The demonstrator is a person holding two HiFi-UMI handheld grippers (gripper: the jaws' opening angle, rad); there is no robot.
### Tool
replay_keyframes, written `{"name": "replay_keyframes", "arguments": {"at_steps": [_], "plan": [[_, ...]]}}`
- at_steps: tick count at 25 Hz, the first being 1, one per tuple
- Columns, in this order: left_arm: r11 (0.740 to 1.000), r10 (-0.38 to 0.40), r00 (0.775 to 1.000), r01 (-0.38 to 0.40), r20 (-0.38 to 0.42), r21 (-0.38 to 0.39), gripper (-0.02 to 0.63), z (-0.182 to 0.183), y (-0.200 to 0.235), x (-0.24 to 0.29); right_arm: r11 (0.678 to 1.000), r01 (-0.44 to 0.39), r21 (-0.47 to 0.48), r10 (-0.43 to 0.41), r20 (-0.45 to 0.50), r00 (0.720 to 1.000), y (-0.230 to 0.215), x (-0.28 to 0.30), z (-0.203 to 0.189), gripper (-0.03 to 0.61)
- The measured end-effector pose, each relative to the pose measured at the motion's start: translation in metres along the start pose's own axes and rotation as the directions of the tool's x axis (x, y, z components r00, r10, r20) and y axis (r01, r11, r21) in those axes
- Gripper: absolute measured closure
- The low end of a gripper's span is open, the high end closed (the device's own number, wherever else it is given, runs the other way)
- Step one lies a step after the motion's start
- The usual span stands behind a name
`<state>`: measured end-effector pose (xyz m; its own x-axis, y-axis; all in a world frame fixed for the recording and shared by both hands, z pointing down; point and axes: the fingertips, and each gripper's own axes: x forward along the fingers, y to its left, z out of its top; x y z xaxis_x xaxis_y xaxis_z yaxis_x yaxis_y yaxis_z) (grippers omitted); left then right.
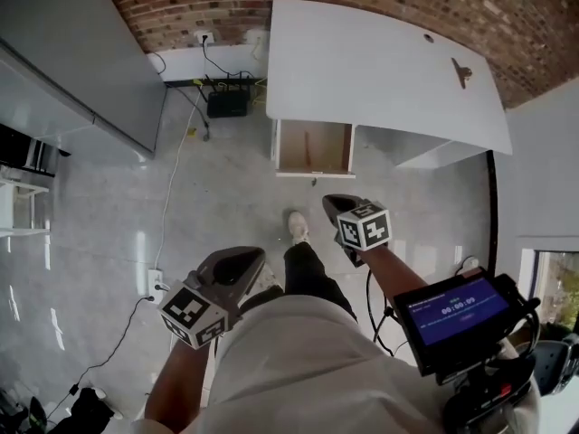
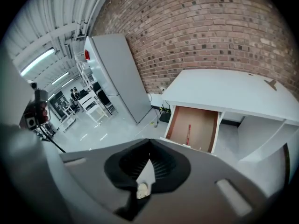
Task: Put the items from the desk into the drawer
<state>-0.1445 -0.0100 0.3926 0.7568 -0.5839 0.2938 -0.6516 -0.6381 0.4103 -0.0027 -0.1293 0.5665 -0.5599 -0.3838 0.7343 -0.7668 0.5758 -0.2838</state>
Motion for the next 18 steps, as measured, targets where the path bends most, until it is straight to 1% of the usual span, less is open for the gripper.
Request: {"name": "replay_keyframes", "arguments": {"at_steps": [5,11,14,18], "plan": [[1.0,-0.015,1.0,0.015,0.006,0.006,0.607,0.001,-0.012,-0.011,0.996,-0.037,-0.081,0.041,0.044,0.998,0.048,-0.041,0.01,0.576],[0.999,-0.043,0.999,0.043,0.001,0.025,0.607,0.0,-0.036,-0.03,0.981,-0.044,-0.187,0.061,0.089,0.994,0.102,-0.084,0.011,0.577],[0.998,-0.045,0.999,0.045,0.004,0.04,0.607,0.002,-0.033,-0.033,0.971,-0.043,-0.237,0.069,0.105,0.992,0.117,-0.091,0.013,0.577],[0.998,-0.047,0.999,0.047,-0.008,0.046,0.607,0.002,-0.031,-0.031,0.962,-0.036,-0.271,0.074,0.13,0.989,0.124,-0.099,0.02,0.576]]}}
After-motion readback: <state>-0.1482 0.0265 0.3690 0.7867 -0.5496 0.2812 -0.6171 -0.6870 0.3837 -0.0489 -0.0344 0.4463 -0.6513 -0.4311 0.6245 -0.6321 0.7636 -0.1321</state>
